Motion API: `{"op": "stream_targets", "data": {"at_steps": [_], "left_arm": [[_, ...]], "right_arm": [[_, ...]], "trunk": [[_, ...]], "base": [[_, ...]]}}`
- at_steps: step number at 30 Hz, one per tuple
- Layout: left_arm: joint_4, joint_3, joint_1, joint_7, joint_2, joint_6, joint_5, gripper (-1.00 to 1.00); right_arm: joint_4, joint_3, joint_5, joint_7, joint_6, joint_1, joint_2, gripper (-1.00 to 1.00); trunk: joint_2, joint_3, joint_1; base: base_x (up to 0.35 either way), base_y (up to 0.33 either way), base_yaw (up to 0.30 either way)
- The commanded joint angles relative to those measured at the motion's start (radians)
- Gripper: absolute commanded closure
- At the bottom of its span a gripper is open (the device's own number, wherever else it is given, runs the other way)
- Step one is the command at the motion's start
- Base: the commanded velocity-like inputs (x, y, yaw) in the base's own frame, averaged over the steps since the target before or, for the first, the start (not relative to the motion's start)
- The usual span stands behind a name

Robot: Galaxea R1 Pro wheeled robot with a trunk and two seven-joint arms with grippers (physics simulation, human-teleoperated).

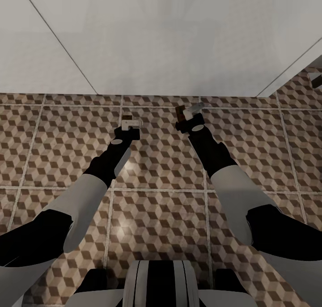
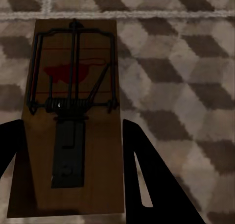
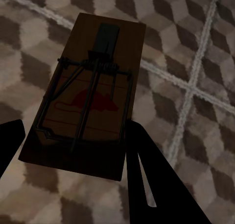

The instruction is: Take the four mousetraps from the cabinet in the bathroom and place them on the bathroom floor. Make sure all four end up on the same floor surface, and ensure that at least two of them are either under or directly next to the same bathroom sink.

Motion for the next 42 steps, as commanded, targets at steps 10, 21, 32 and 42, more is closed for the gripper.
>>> {"op": "stream_targets", "data": {"at_steps": [10,21,32,42], "left_arm": [[-0.004,-0.007,0.000,0.009,0.005,0.004,0.005,1.00],[-0.013,-0.007,0.000,0.010,0.004,0.002,0.004,1.00],[-0.008,-0.008,0.000,0.010,0.005,-0.032,0.004,1.00],[-0.012,-0.008,0.000,0.010,0.004,-0.033,0.005,1.00]], "right_arm": [[-0.001,0.002,0.005,0.066,-0.007,0.000,0.000,1.00],[0.000,0.001,0.006,0.091,-0.010,0.000,0.000,1.00],[0.001,0.001,0.006,0.092,-0.010,0.001,0.000,1.00],[0.002,0.000,0.006,0.092,-0.010,0.001,0.000,1.00]], "trunk": [[0.000,0.000,0.000],[0.000,0.000,0.000],[0.000,0.000,0.000],[0.000,0.000,0.000]], "base": [[0.000,0.000,0.000],[0.000,0.000,0.000],[0.003,0.000,0.000],[0.134,0.000,0.000]]}}
